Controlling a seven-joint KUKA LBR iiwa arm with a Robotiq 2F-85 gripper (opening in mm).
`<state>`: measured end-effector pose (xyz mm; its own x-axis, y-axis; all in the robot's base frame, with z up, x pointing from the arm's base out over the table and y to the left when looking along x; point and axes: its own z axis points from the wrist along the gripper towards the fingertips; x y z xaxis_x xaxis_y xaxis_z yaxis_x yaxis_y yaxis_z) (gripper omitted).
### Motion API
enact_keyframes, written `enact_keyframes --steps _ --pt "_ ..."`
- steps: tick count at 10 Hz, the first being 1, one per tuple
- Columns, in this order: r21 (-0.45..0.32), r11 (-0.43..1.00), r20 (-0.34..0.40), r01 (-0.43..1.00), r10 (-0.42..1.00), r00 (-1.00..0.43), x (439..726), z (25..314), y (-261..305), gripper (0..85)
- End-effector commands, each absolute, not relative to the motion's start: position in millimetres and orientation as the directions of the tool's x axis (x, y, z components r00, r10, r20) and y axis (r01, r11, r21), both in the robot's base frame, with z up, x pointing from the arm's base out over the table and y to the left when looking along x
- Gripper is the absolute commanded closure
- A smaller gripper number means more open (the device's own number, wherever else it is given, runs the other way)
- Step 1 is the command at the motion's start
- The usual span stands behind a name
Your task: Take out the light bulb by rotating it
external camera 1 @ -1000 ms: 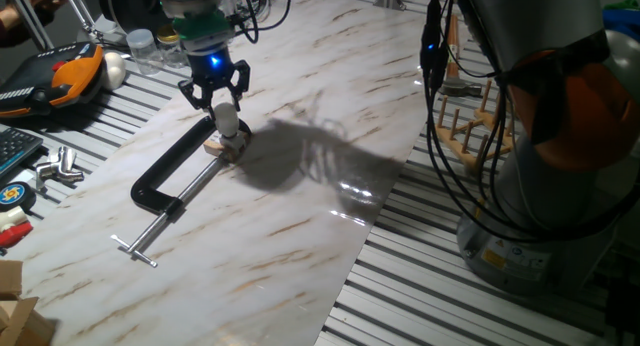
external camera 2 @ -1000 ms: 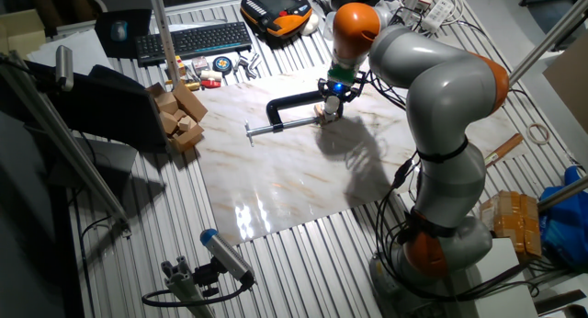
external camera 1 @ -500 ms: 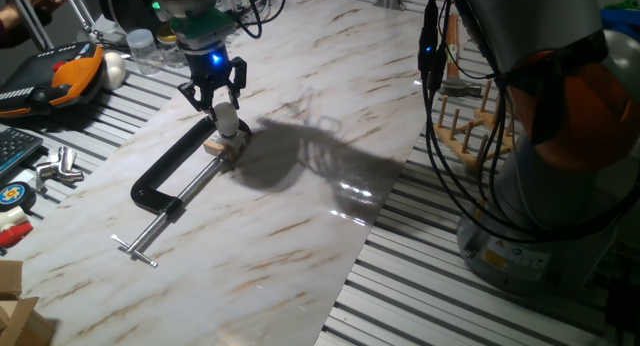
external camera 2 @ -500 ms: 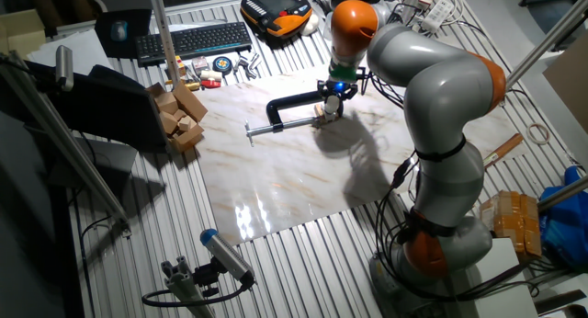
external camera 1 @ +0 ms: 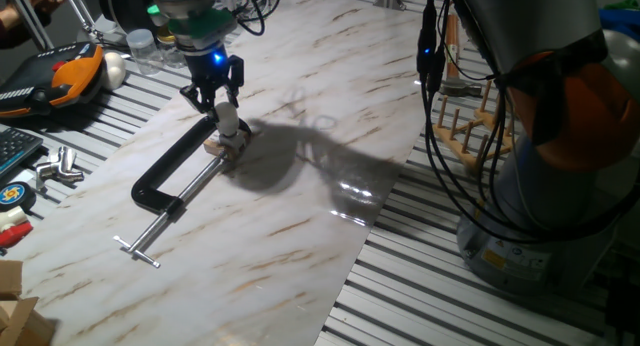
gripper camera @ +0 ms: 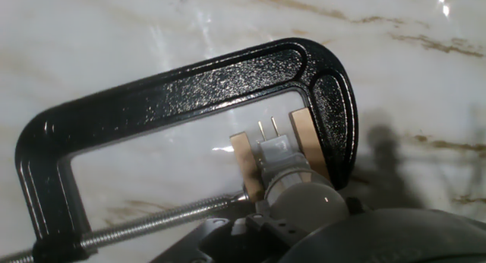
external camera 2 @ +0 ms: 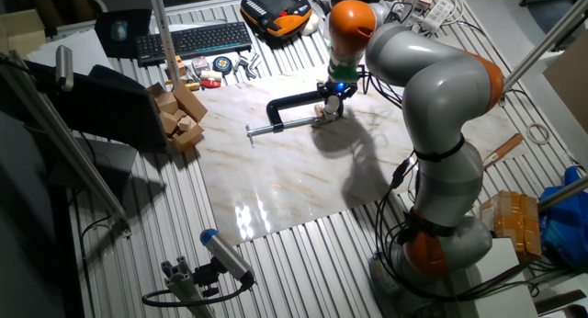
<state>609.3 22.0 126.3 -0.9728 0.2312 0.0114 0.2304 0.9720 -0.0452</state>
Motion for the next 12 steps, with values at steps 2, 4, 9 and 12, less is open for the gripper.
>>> enact_keyframes --steps 2,4,9,12 --pt "-0.044 0.984 0.014 0.17 0.171 -0.985 609.2 126.5 22.1 85.0" --pt "-0.049 0.991 0.018 0.126 0.127 -0.992 609.2 126.4 22.3 85.0" --pt "-0.052 0.999 0.016 0.01 0.011 -1.0 609.0 126.7 22.2 85.0" --pt "-0.059 0.996 0.01 -0.068 -0.067 -0.998 608.7 126.9 22.2 85.0"
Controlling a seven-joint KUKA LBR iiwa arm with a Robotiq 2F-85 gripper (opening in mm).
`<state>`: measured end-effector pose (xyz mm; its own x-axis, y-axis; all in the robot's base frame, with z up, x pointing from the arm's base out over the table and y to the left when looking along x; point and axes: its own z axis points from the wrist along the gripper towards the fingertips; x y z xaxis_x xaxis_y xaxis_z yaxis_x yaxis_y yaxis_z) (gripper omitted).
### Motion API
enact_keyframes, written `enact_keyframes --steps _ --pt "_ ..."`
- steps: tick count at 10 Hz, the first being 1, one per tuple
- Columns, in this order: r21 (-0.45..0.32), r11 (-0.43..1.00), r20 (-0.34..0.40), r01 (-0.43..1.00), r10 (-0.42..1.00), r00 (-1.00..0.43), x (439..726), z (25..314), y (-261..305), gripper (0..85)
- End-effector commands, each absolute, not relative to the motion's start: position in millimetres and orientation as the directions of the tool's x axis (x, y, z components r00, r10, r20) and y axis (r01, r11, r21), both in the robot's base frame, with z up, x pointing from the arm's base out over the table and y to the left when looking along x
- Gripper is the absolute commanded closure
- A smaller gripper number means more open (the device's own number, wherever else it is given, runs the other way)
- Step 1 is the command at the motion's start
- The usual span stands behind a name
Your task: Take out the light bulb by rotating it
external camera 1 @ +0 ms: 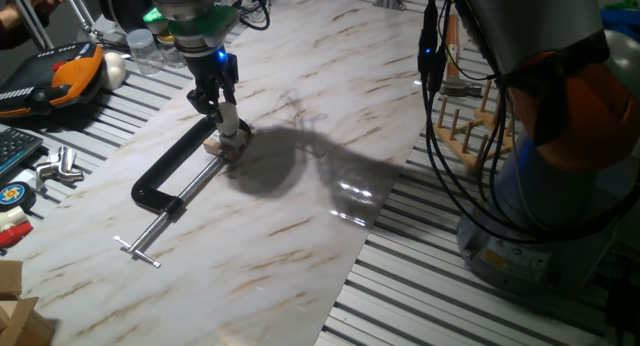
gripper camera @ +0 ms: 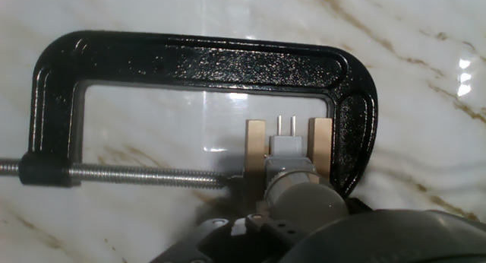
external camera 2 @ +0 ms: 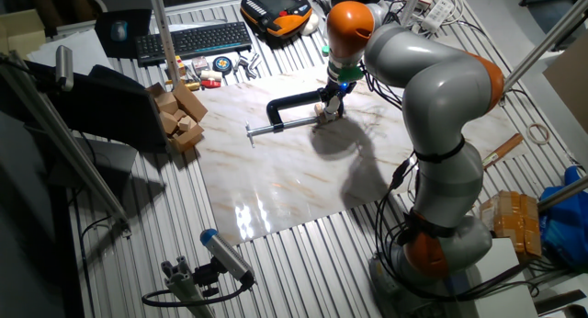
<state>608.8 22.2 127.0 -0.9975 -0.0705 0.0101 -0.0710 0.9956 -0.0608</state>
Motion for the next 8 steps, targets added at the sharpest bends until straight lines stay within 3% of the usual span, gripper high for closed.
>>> enact_keyframes --steps 1,8 --pt "-0.062 0.994 0.011 -0.088 -0.087 -0.996 608.8 127.2 22.3 85.0" --pt "-0.062 0.966 0.016 -0.249 -0.249 -0.968 608.9 128.3 22.6 85.0"
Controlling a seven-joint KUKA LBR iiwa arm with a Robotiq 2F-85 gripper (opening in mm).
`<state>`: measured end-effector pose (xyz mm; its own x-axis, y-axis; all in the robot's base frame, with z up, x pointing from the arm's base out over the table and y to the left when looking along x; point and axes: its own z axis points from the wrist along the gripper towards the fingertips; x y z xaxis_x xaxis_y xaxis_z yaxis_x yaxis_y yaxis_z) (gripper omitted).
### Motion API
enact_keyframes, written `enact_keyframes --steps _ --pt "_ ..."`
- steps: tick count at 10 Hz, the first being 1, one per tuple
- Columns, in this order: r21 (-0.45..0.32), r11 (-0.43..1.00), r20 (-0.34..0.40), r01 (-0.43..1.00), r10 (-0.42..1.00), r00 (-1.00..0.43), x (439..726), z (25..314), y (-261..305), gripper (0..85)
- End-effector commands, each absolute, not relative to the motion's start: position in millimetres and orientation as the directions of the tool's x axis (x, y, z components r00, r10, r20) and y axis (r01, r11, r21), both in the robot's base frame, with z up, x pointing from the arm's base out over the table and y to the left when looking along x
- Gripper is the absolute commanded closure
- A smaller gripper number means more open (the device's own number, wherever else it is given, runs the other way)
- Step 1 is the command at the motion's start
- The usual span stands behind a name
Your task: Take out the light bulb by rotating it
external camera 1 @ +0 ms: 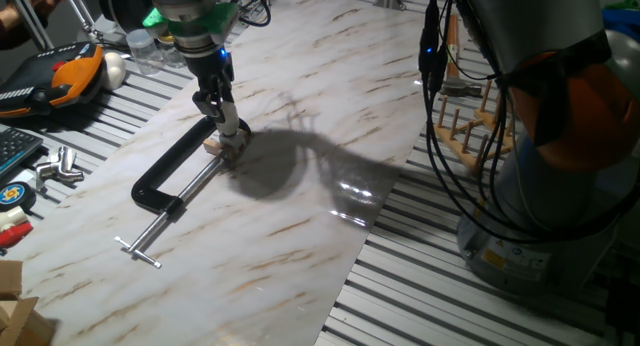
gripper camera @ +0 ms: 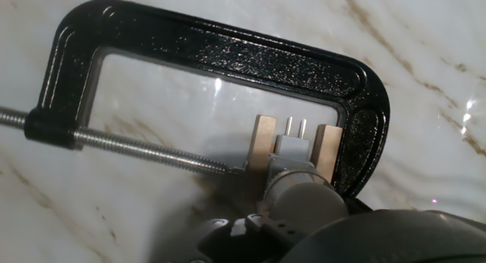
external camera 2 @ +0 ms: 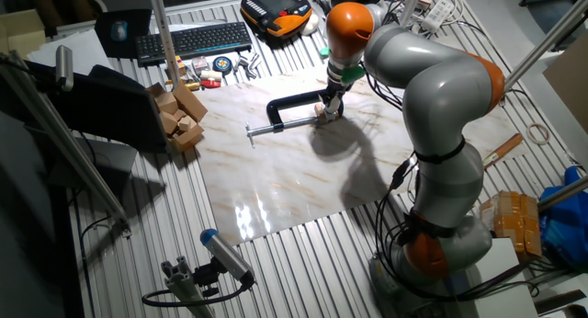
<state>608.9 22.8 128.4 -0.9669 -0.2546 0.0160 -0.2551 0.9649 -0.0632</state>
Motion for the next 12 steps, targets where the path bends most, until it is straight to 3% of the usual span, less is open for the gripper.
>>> enact_keyframes --steps 1,7,12 --pt "-0.064 0.958 0.016 -0.279 -0.278 -0.96 609.0 128.5 22.9 85.0" --pt "-0.071 0.902 0.019 -0.425 -0.425 -0.905 609.1 129.1 22.8 85.0" --pt "-0.057 0.899 0.022 -0.433 -0.433 -0.901 609.0 128.8 23.0 85.0"
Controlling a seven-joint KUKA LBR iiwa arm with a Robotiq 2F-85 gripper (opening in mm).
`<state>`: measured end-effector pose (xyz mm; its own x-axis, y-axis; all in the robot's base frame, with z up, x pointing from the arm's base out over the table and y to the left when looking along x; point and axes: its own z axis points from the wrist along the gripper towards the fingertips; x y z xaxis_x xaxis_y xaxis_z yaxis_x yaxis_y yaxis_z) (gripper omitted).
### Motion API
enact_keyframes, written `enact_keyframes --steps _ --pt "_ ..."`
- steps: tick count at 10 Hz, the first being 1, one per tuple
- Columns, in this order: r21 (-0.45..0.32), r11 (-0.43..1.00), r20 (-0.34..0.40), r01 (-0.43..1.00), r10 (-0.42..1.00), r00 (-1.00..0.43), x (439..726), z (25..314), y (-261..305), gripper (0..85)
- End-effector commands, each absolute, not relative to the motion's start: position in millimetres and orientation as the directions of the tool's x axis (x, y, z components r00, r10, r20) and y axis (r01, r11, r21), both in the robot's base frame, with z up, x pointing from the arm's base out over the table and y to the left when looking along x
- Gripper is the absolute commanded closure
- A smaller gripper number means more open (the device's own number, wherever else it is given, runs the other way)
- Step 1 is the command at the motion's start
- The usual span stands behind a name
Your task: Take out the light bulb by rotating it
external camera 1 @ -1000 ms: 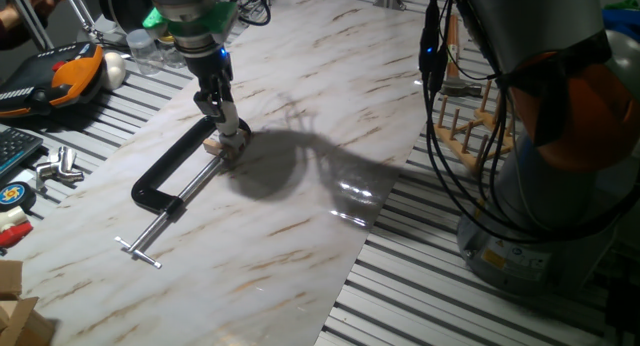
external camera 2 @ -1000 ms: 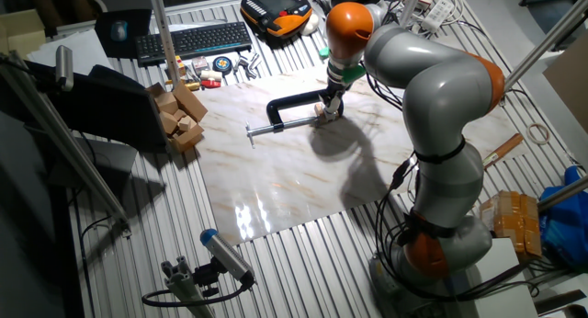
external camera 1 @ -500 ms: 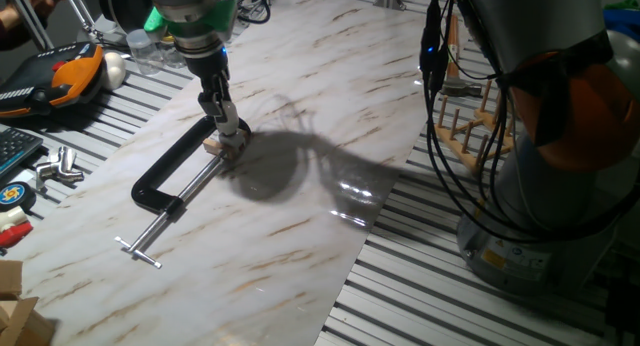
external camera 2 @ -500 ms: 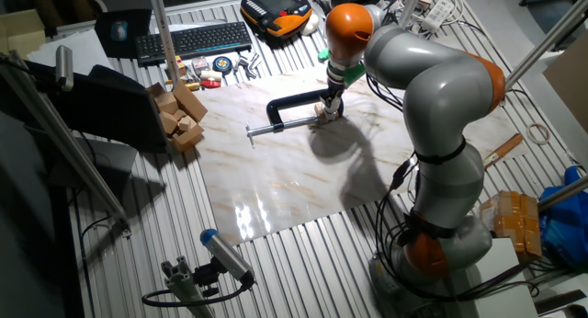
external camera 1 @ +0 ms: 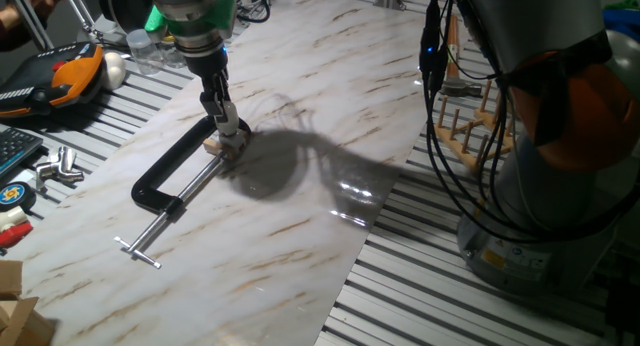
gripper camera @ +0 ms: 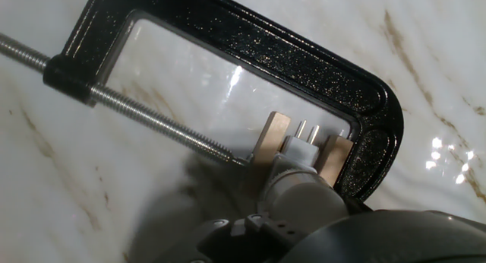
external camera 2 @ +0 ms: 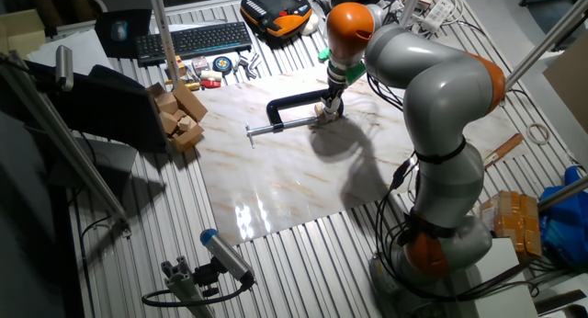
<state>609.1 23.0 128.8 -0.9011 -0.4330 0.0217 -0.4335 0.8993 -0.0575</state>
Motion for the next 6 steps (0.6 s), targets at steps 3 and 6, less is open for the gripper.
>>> enact_keyframes --steps 3,6 --pt "-0.043 0.9 0.027 -0.434 -0.433 -0.901 609.2 128.5 23.0 85.0" --pt "-0.049 0.9 0.011 -0.433 -0.433 -0.901 609.2 128.2 23.1 85.0"
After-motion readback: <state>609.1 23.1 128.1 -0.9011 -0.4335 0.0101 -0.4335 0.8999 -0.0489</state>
